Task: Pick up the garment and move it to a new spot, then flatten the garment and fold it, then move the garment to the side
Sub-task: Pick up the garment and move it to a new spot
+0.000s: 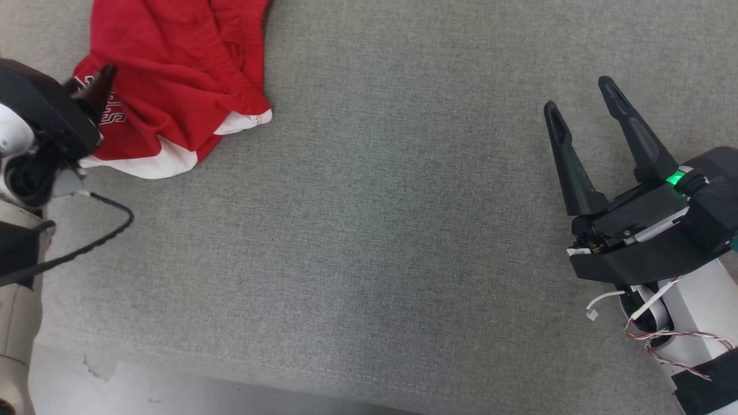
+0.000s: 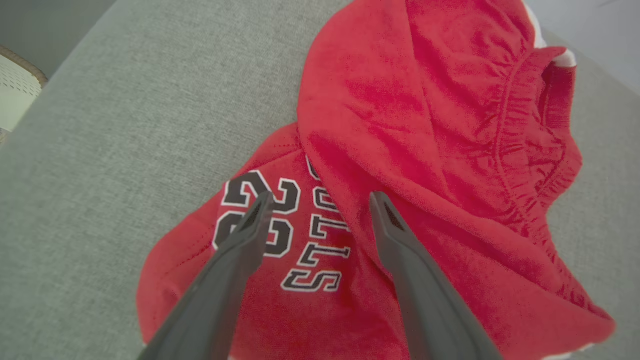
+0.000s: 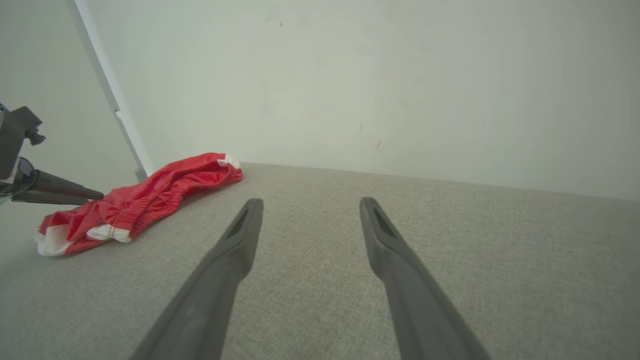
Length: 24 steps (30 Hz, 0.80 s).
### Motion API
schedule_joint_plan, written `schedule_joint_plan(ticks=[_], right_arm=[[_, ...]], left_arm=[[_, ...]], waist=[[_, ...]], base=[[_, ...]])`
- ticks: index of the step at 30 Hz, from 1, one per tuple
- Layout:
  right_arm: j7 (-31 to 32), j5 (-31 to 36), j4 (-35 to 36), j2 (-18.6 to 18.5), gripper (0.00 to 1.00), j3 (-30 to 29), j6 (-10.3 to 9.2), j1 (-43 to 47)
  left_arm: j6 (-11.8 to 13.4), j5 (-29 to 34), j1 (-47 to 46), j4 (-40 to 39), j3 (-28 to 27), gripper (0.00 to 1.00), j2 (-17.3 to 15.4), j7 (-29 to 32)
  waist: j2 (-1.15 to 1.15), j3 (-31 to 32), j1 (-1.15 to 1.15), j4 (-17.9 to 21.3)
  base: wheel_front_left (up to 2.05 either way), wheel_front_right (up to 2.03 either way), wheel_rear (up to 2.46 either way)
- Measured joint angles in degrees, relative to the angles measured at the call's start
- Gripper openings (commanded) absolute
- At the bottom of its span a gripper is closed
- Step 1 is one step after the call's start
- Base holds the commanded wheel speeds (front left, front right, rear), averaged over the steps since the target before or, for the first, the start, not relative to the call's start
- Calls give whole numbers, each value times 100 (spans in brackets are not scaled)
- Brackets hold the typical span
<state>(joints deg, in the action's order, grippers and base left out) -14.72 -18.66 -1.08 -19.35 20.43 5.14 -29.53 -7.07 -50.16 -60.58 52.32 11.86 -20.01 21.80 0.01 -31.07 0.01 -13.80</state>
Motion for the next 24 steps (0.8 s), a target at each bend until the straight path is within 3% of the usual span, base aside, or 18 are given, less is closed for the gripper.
schedule_joint_plan(ticks=[14,15,16,18,19,24], right_arm=[[0,0,-152,26,100,-99,42,-24],[0,1,-157,34,100,-99,42,-24],[0,1,-163,43,100,-99,42,-23],[0,1,-188,47,100,-100,42,-20],[0,1,-188,47,100,-100,42,-20],[0,1,-307,82,100,-103,44,-1]], left_arm=[[-44,-73,-104,615,385,100,63,1413],[-43,-79,-123,635,400,94,63,1528],[-43,-82,-123,649,414,80,62,1624],[-43,-129,-122,639,485,5,48,1753],[-43,-129,-122,639,485,0,48,1753],[-43,-255,-113,535,617,0,37,2005]], waist=[[-1,32,-1,82],[-1,41,-2,82],[-1,50,-2,82],[-1,68,-1,81],[-1,68,-1,81],[-1,141,-1,82]], base=[[0,0,0],[0,0,0],[0,0,0],[0,0,0],[0,0,0],[0,0,0]])
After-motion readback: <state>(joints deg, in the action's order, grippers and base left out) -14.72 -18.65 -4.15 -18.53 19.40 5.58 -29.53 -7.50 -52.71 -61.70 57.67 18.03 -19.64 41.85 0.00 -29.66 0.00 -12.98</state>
